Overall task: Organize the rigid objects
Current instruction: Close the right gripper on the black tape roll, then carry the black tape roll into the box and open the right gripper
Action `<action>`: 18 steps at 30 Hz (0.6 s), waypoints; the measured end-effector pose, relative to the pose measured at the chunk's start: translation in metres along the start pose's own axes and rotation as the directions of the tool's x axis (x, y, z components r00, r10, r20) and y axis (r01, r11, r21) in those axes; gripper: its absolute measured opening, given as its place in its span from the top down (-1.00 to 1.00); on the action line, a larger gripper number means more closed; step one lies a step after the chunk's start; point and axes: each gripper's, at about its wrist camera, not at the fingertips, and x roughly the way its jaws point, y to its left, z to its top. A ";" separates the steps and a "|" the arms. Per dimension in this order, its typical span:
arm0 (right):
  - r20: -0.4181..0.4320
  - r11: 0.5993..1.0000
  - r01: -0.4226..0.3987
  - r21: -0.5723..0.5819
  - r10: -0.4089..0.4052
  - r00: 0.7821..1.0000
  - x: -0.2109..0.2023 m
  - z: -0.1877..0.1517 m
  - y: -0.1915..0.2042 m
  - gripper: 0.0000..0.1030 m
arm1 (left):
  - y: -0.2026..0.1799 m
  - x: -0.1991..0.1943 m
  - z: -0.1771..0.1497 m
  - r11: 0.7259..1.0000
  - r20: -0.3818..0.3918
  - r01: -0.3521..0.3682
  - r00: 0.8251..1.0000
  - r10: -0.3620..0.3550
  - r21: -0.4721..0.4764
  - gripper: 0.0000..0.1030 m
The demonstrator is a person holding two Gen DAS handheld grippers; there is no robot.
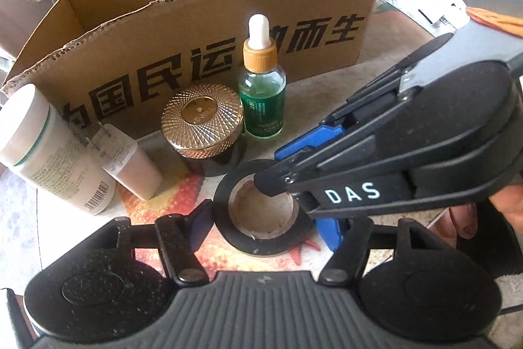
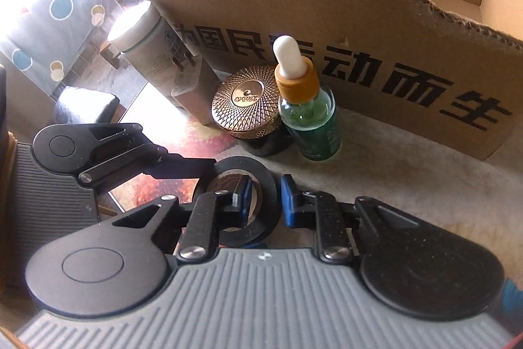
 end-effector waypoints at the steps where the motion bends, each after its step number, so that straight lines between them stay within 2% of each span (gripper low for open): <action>1: 0.002 1.000 0.001 0.001 -0.001 1.000 0.000 0.000 0.000 0.66 | -0.001 0.000 0.000 1.000 0.001 0.000 1.000 0.000 -0.001 -0.31; 6: 0.019 1.000 0.015 0.008 -0.015 1.000 -0.008 -0.003 0.004 0.66 | -0.007 -0.024 -0.006 1.000 0.049 -0.015 0.999 0.014 0.016 -0.31; 11: 0.110 0.998 0.058 -0.039 -0.054 0.992 -0.048 -0.004 0.028 0.66 | -0.013 -0.072 0.000 0.999 0.167 -0.036 0.986 0.032 0.024 -0.31; 18: 0.283 0.987 0.109 -0.120 -0.071 0.957 -0.117 0.022 0.057 0.66 | -0.006 -0.134 0.035 0.992 0.356 -0.119 0.930 0.096 0.043 -0.31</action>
